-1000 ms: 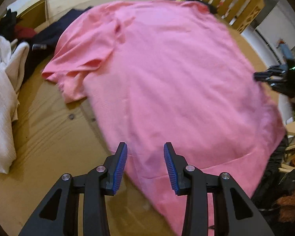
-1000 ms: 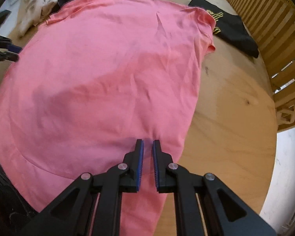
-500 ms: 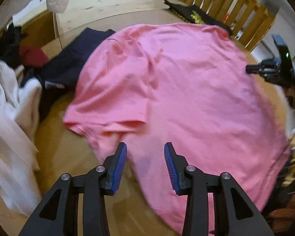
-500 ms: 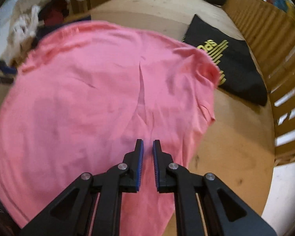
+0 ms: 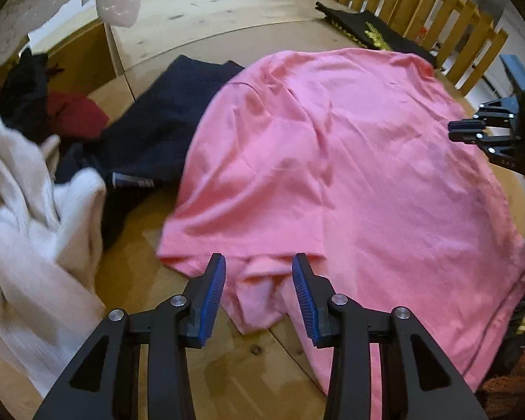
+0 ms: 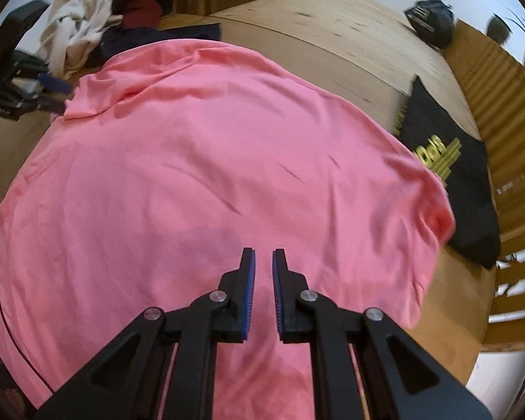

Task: Fold clothes
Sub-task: 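Move the left gripper to the shirt hem beside the sleeve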

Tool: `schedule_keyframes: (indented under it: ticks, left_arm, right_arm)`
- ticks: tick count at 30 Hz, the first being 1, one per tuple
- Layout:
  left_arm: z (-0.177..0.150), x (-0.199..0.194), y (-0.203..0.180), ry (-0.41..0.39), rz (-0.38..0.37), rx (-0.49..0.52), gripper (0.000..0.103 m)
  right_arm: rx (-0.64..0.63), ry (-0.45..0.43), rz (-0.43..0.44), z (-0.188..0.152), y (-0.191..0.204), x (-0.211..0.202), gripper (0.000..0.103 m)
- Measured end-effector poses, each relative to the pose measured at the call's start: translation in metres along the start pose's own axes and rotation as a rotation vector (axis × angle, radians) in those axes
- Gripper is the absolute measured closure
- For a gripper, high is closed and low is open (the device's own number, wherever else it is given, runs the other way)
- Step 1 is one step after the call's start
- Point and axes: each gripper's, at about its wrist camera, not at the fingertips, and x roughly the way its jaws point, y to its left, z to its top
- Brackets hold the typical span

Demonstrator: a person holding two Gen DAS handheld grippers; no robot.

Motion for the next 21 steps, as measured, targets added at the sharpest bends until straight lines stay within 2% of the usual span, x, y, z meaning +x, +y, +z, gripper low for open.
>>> schedule_keyframes:
  ticks: [4, 5, 9, 12, 15, 21]
  left_arm:
    - [0.018, 0.002, -0.006, -0.016, 0.12, 0.098, 0.064]
    - [0.02, 0.004, -0.007, -0.017, 0.125, 0.122, 0.064]
    - [0.028, 0.013, -0.01, -0.006, 0.117, 0.196, 0.064]
    - [0.03, 0.019, -0.01, -0.007, 0.14, 0.224, 0.064]
    - [0.035, 0.022, -0.002, -0.014, 0.123, 0.199, 0.064]
    - [0.04, 0.038, 0.003, 0.036, 0.087, 0.189, 0.065]
  right_arm:
    - [-0.044, 0.015, -0.002, 0.011, 0.011, 0.013, 0.093]
    - [-0.051, 0.02, 0.001, 0.013, 0.013, 0.016, 0.093]
    - [-0.06, 0.028, 0.013, 0.019, 0.016, 0.025, 0.093]
    - [-0.06, 0.019, 0.026, 0.02, 0.014, 0.025, 0.093]
    - [-0.055, 0.012, 0.036, 0.021, 0.013, 0.025, 0.093]
    - [-0.067, 0.002, 0.028, 0.019, 0.017, 0.024, 0.093]
